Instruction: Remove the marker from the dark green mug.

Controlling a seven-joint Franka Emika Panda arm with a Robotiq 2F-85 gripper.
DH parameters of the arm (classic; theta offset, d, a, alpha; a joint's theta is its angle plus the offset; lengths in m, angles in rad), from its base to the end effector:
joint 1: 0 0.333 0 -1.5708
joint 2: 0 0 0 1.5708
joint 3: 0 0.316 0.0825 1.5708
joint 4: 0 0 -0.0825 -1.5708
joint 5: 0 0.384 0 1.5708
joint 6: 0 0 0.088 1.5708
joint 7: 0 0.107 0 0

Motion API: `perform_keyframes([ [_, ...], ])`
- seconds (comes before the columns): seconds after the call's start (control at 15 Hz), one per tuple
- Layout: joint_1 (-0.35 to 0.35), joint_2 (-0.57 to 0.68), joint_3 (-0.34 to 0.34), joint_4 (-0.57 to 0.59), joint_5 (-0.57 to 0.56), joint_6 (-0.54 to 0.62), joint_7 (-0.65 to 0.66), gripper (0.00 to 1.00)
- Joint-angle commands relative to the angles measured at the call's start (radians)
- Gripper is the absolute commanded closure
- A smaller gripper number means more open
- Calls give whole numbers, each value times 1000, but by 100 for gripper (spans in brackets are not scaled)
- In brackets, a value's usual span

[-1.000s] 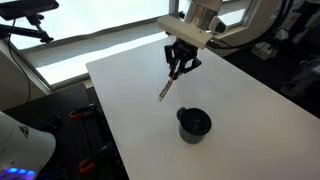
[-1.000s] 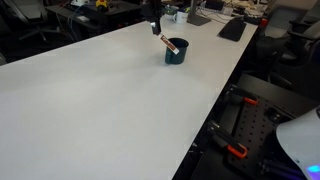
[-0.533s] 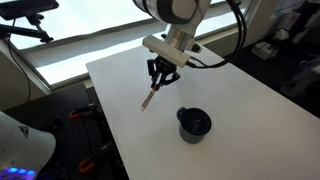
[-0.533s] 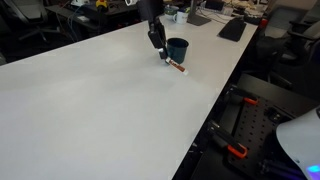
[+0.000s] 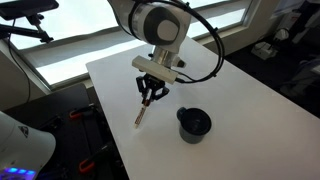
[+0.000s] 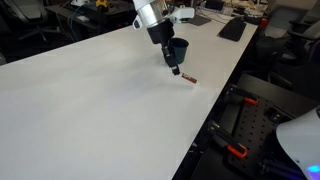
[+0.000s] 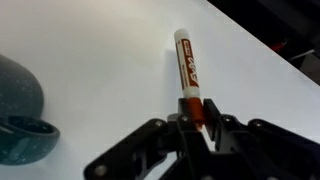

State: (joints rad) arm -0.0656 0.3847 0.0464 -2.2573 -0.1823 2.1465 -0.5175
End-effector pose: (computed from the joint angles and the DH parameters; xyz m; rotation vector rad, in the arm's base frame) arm 0.4784 -0.0154 0.1618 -2.8649 -0.9451 0.7753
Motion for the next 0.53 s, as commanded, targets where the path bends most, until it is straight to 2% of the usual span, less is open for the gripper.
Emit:
perform_keyframes([
  [0.0,-1,-19,4,-55,-36,52,-33,95],
  [0.13,-2,-20,4,-67,-46,64,-37,95],
  [0.27,0,-19,2,-74,-58,70,-30,55],
  [0.4,-2,-20,2,-77,-63,71,-33,51],
  [0.47,-3,-22,3,-77,-63,72,-36,43],
])
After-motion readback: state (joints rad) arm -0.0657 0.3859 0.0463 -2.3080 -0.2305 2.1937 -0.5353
